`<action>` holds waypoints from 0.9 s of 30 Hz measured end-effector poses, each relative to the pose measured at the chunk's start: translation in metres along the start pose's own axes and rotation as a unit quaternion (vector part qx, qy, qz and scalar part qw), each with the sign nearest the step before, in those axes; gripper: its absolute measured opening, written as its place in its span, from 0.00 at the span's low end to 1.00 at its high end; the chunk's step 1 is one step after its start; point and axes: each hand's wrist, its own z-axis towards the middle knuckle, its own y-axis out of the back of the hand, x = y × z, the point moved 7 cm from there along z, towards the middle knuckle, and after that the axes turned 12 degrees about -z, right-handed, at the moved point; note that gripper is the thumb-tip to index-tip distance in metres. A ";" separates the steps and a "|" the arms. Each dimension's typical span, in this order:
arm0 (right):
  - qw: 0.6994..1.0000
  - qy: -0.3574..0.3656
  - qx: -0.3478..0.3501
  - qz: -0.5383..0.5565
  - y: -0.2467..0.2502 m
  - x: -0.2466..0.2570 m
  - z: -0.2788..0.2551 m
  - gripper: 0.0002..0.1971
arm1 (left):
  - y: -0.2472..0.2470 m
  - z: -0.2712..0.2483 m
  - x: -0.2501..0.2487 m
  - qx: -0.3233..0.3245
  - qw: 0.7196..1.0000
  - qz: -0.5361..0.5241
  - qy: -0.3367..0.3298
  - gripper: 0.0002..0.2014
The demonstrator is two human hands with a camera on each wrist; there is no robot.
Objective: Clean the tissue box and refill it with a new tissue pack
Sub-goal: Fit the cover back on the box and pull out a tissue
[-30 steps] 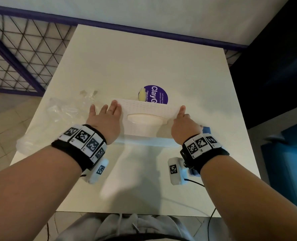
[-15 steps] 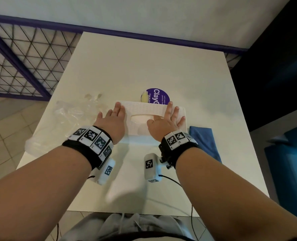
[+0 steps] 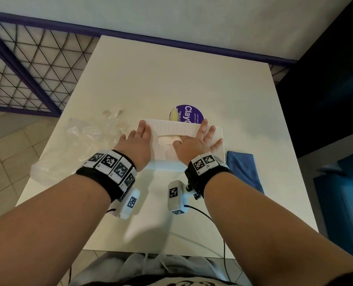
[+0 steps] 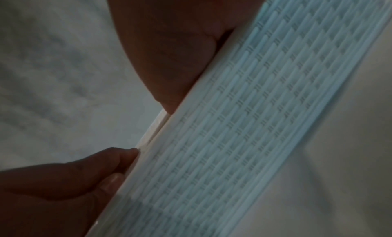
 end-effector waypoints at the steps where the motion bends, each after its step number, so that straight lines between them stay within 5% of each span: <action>1: 1.000 0.001 -0.001 0.003 0.001 0.000 0.000 0.23 | 0.000 0.000 0.000 0.000 1.000 -0.001 -0.001 0.40; 8: 0.998 0.008 -0.013 0.054 0.004 -0.002 -0.001 0.15 | -0.002 0.002 0.000 -0.002 1.000 -0.007 0.002 0.41; 22: 0.982 -0.012 0.012 0.190 0.021 -0.014 -0.003 0.17 | -0.003 0.005 0.006 -0.022 0.999 -0.043 -0.018 0.39; 27: 0.955 -0.005 -0.065 0.290 0.041 -0.041 -0.011 0.21 | 0.012 -0.015 0.017 -0.154 0.981 -0.085 -0.081 0.28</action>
